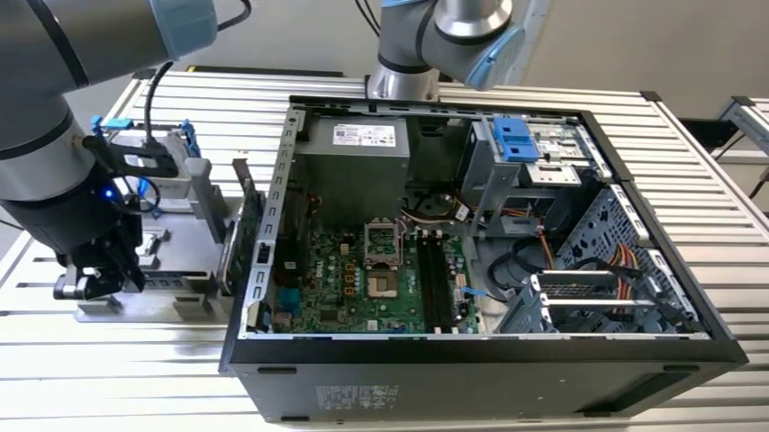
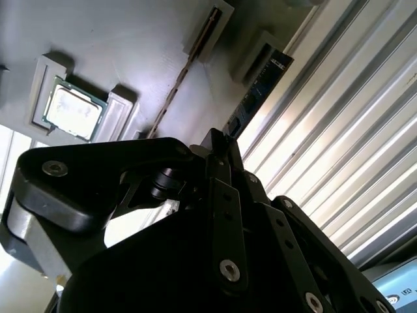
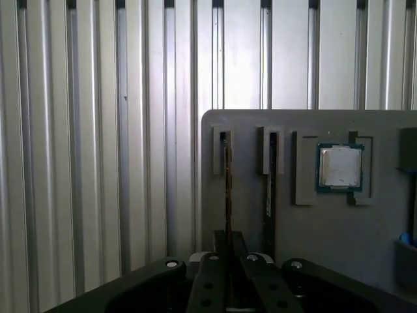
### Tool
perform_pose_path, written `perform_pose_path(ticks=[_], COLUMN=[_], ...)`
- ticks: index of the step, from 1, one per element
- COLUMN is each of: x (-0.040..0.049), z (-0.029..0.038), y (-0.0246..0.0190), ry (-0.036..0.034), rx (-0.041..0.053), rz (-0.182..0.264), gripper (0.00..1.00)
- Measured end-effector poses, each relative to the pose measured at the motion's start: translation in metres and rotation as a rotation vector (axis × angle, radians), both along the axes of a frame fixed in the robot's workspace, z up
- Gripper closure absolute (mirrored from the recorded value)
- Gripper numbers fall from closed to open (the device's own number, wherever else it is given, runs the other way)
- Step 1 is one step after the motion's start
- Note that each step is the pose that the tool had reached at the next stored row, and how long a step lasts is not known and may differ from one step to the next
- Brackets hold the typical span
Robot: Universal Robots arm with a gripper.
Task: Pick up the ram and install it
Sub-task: 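Pick up the ram and move it above insertion slot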
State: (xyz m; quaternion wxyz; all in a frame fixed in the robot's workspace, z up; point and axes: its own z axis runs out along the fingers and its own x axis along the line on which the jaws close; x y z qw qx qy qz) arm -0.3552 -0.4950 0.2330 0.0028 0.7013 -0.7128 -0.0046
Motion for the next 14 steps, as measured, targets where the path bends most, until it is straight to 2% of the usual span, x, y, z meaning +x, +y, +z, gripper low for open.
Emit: perform_pose_path(ticks=[14], x=[0.0], z=[0.0143], y=[0.0], ry=[-0.0001], rx=[0.0002], rz=[0.0], gripper=[1.0])
